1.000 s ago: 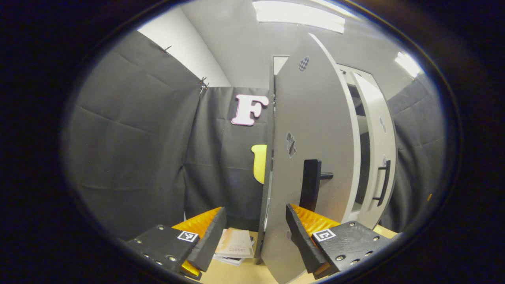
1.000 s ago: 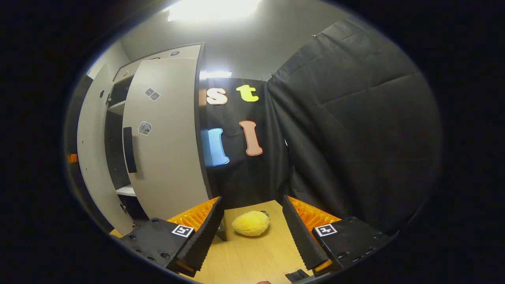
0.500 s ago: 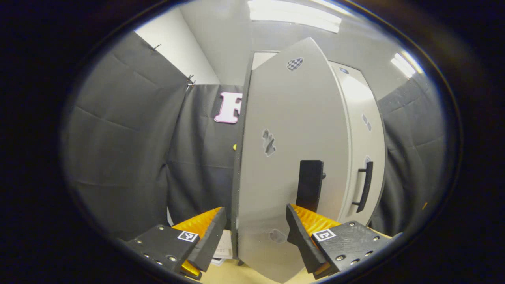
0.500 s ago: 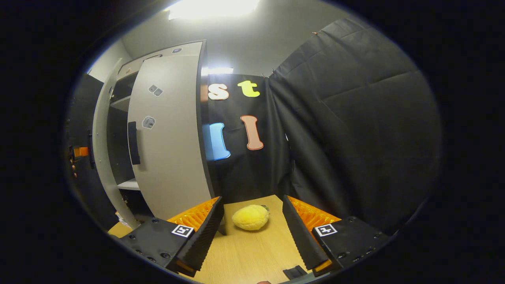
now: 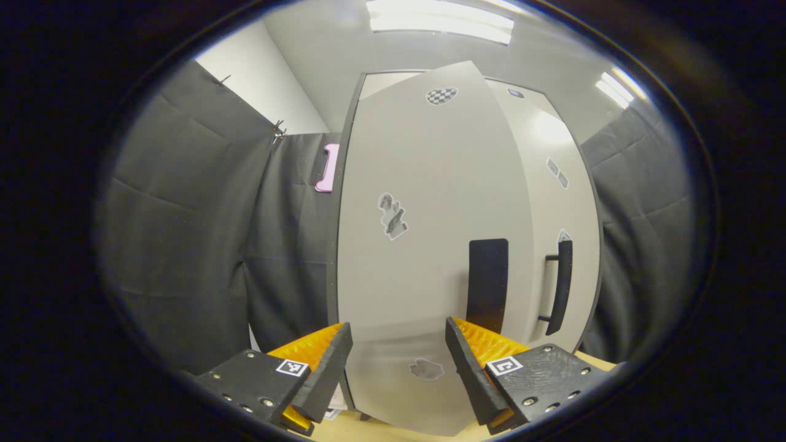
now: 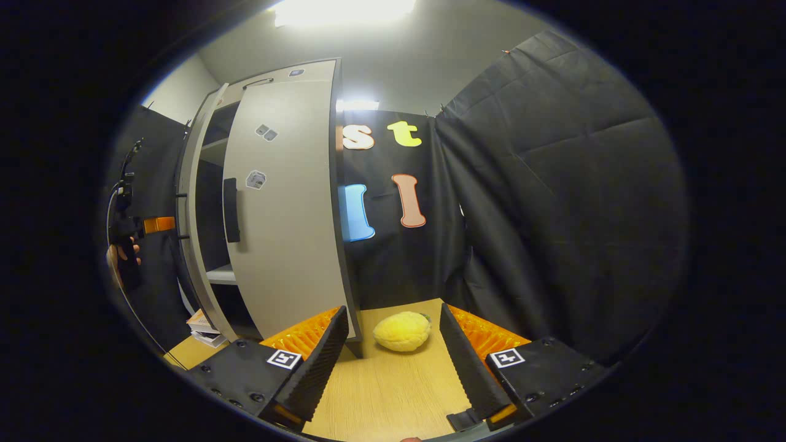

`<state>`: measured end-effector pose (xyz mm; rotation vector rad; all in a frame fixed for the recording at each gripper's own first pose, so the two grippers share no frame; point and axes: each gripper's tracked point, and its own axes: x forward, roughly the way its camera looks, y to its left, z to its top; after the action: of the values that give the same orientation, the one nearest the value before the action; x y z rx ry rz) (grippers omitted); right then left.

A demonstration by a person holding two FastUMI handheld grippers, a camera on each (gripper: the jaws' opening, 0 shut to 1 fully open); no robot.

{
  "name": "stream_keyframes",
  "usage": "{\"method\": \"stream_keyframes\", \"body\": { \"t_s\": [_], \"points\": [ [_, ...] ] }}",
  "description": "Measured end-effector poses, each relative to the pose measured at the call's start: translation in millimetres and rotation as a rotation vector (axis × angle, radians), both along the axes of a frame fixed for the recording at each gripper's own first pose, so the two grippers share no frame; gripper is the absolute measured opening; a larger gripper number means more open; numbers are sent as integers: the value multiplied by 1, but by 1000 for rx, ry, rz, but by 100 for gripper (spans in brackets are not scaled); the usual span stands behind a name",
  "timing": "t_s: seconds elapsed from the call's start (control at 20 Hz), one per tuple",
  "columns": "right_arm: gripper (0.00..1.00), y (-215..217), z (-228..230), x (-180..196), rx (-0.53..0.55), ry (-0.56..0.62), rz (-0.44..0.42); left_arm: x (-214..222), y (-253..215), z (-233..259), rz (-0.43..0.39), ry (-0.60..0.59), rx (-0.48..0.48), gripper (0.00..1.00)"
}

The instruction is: Grasp the bottle in the cabinet with the left hand and place it on the coaster, then close the right door with the right hand and the left door with the left hand.

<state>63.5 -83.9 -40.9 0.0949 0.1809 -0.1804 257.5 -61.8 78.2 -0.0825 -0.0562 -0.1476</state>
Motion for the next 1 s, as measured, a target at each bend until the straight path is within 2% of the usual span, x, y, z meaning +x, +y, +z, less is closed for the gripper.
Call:
{"method": "stream_keyframes", "body": {
  "t_s": [0.3,0.35,0.4,0.55,0.6,0.65,0.7,1.0],
  "points": [
    [92,34,24,8,13,-51,61,-55,41,-1,9,-3,22,94],
    [95,42,28,8,12,-58,75,-65,51,-4,17,-1,31,89],
    [92,49,30,8,7,-63,88,-73,60,-8,26,4,41,89],
    [95,67,33,5,-14,-76,121,-100,82,-22,45,18,73,89],
    [92,73,33,4,-19,-79,131,-109,90,-27,52,21,85,89],
    [92,78,33,3,-20,-80,139,-117,96,-31,60,23,96,94],
    [92,83,34,2,-18,-82,147,-124,101,-35,69,25,104,94],
    [95,101,41,-9,-13,-116,163,-170,127,-54,108,2,127,94]
  ]
}}
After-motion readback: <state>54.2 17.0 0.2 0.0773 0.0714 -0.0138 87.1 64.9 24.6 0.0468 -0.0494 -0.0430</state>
